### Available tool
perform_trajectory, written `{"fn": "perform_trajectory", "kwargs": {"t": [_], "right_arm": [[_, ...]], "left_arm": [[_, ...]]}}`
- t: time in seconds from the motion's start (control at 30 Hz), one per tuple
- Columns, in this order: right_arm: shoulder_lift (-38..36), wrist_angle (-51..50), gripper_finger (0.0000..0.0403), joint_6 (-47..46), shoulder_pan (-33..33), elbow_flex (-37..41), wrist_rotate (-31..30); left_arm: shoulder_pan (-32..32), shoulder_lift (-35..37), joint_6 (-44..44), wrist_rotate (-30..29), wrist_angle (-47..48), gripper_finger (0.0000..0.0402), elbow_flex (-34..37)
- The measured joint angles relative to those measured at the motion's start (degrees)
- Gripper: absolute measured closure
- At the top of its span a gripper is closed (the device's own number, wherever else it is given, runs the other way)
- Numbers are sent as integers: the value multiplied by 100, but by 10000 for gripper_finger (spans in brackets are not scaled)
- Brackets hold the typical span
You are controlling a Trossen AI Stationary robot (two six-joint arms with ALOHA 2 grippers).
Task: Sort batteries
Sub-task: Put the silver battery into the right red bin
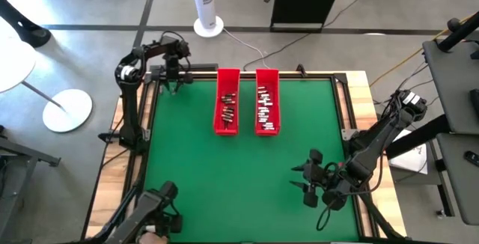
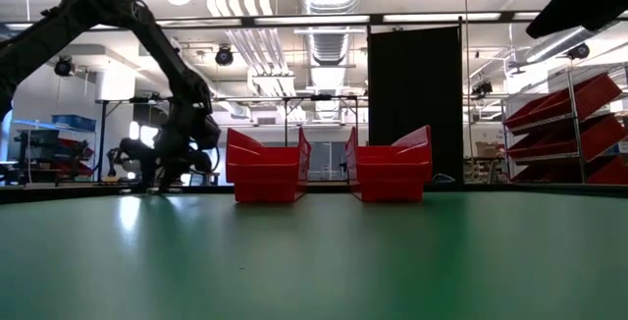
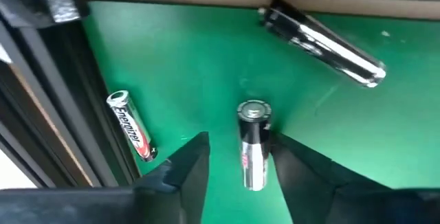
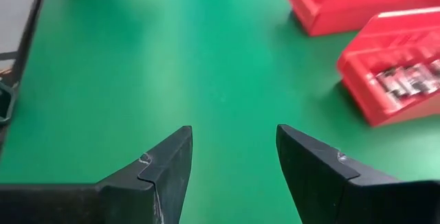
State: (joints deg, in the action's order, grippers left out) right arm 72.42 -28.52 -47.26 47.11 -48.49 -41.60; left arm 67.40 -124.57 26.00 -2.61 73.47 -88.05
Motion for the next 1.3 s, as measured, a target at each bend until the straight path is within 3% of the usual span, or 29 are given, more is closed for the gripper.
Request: {"fn": "perform_trajectory", "kwargs": {"t": [0.4,0.7,0.83,0.97,1.03,1.13,1.3], "right_arm": [[-168,1,197,237,0,0,-673],[-639,5,169,1067,-2,0,-610],[-928,1,153,1280,-2,0,-548],[-1230,-5,141,1334,-2,-4,471],[-1273,-19,138,1449,2,-4,610],[-1292,-17,139,1503,-37,-4,199],[-1157,23,148,1408,-167,-4,-1310]], "left_arm": [[-190,-15,-786,85,-147,373,-5],[-368,385,-1334,294,-603,378,-103],[-588,1096,-1473,321,-995,378,16],[-1141,2055,-1567,297,-2037,379,385],[-1483,2603,-1571,295,-2596,379,649],[-2053,3368,-1569,246,-3376,379,1116],[-3114,4635,-1728,234,-5176,379,2244]]}}
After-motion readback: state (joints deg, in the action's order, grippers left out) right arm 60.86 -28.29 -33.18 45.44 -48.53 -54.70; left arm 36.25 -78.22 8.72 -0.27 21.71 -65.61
